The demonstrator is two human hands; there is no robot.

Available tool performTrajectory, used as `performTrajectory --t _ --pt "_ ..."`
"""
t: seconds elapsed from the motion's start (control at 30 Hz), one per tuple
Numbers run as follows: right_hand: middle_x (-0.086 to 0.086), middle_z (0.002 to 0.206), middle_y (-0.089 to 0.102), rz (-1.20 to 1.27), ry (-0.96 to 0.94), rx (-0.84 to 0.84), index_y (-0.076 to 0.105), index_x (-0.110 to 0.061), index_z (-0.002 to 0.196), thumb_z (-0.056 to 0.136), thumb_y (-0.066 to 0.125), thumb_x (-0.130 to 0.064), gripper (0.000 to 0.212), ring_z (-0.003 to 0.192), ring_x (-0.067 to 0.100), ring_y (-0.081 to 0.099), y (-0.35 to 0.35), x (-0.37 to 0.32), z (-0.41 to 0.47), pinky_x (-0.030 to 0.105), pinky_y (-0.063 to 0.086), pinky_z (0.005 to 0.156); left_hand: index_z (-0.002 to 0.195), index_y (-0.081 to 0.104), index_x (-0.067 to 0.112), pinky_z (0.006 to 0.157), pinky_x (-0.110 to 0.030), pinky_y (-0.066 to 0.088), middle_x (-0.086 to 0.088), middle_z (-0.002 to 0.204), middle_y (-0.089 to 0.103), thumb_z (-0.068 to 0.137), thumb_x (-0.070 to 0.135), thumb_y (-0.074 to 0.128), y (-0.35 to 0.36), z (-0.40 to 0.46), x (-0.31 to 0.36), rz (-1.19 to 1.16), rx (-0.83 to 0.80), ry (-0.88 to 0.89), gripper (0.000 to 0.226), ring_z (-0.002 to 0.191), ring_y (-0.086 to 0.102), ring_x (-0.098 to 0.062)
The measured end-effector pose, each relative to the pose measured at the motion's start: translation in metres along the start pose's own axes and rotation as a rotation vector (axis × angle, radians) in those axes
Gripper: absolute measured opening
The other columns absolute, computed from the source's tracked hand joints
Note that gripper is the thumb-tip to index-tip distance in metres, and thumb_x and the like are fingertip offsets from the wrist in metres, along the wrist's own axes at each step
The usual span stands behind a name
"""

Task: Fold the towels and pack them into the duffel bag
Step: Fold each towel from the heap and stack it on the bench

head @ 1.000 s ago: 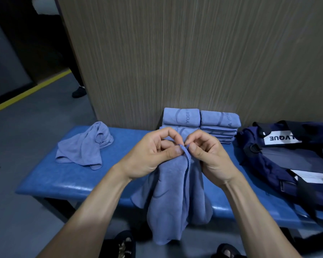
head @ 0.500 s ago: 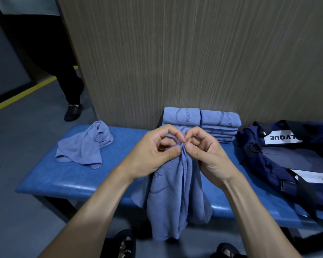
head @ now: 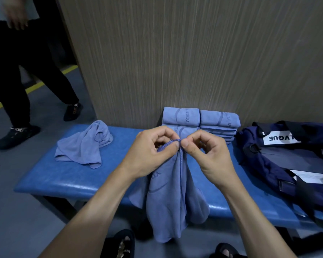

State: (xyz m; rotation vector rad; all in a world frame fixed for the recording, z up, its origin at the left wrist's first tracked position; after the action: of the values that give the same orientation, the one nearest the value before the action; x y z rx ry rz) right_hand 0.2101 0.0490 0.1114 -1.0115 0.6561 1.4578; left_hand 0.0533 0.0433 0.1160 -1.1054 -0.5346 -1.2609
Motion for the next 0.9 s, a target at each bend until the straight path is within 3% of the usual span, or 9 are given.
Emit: performTrajectory --t 0.1,0.27,0.43,0.5,0.63,0.7,0.77,0.83,0.9 --pt "-0.007 0.083 0.066 -0.113 -0.069 -0.022 0.065 -0.013 0.089 0.083 0.081 -0.027 0.021 0.077 0.009 0.059 0.004 -0.007 -0.002 0.024 0.046 0.076 0.089 0.067 0.017 0.066 -0.021 0.045 0.01 0.068 0.069 0.088 0.022 0.067 -0.004 0.001 0.001 0.003 0.084 0.007 0.005 0.063 0.058 -0.001" --pt "-0.007 0.084 0.068 -0.148 -0.1 -0.034 0.069 -0.014 0.09 0.087 0.075 -0.026 0.014 0.078 0.011 0.061 0.0 -0.009 -0.002 0.021 0.045 0.076 0.093 0.067 0.014 0.068 -0.026 0.047 -0.001 0.071 0.068 0.09 0.028 0.068 -0.002 0.0 -0.002 -0.125 0.002 -0.053 0.014 0.069 0.057 -0.01" --pt "-0.004 0.083 0.066 -0.111 -0.114 -0.074 0.067 -0.013 0.087 0.093 0.071 -0.014 0.007 0.079 0.018 0.061 -0.001 -0.012 -0.002 0.037 0.05 0.075 0.092 0.064 0.013 0.057 -0.04 0.019 -0.011 0.062 0.034 0.096 0.03 0.061 0.007 -0.005 -0.008 -0.192 -0.222 -0.184 0.018 0.059 0.023 -0.032" --pt "-0.004 0.081 0.063 0.006 -0.071 -0.066 0.063 -0.012 0.083 0.088 0.068 -0.02 0.011 0.075 0.02 0.055 -0.003 -0.014 0.0 0.036 0.046 0.072 0.093 0.063 0.014 0.054 -0.039 0.018 -0.011 0.062 0.031 0.097 0.027 0.062 0.013 -0.01 -0.006 -0.211 -0.361 -0.221 0.014 0.058 0.022 -0.03" --pt "0.005 0.079 0.056 0.227 0.017 -0.069 0.061 -0.017 0.076 0.076 0.065 -0.025 0.009 0.075 0.025 0.046 -0.009 -0.018 0.003 0.032 0.037 0.069 0.124 0.059 0.004 0.049 -0.03 0.021 -0.028 0.064 0.035 0.094 0.034 0.065 0.028 -0.024 -0.005 -0.195 -0.597 -0.298 0.042 0.058 0.028 -0.026" --pt "0.018 0.08 0.049 0.351 0.105 -0.07 0.062 -0.021 0.075 0.072 0.067 -0.026 0.008 0.072 0.037 0.039 -0.009 -0.016 0.002 0.039 0.024 0.064 0.121 0.056 0.0 0.048 -0.023 0.027 -0.021 0.069 0.042 0.094 0.041 0.06 0.032 -0.026 -0.002 -0.258 -0.594 -0.33 0.049 0.057 0.036 -0.021" --pt "0.025 0.079 0.04 0.401 0.165 -0.04 0.06 -0.021 0.076 0.068 0.074 -0.028 0.018 0.068 0.041 0.033 -0.011 -0.014 0.002 0.046 0.014 0.064 0.113 0.059 0.007 0.048 -0.018 0.039 0.003 0.072 0.055 0.097 0.043 0.052 0.033 -0.026 -0.002 -0.361 -0.545 -0.394 0.041 0.058 0.044 -0.008" --pt "0.022 0.073 0.036 0.419 0.186 -0.018 0.058 -0.022 0.074 0.066 0.075 -0.029 0.019 0.063 0.032 0.029 -0.014 -0.017 0.003 0.041 0.016 0.061 0.108 0.062 0.017 0.05 -0.018 0.045 0.01 0.076 0.061 0.098 0.039 0.049 0.034 -0.025 0.002 -0.404 -0.517 -0.389 0.027 0.059 0.049 -0.008" --pt "0.012 0.07 0.04 0.439 0.186 -0.004 0.059 -0.023 0.073 0.068 0.07 -0.029 0.013 0.064 0.023 0.031 -0.017 -0.021 0.004 0.036 0.021 0.059 0.098 0.062 0.019 0.055 -0.022 0.047 0.004 0.075 0.06 0.098 0.028 0.053 0.033 -0.023 0.007 -0.32 -0.483 -0.288 0.013 0.062 0.052 -0.01"
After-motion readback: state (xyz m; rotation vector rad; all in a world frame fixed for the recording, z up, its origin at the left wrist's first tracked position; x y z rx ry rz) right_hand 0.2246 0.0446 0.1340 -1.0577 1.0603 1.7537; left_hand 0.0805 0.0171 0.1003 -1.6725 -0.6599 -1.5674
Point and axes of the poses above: each hand's wrist, its own z-axis towards the middle knuckle, its own y-axis out of the palm, x = y × z, the point moved 7 cm from there along z, towards the middle knuckle
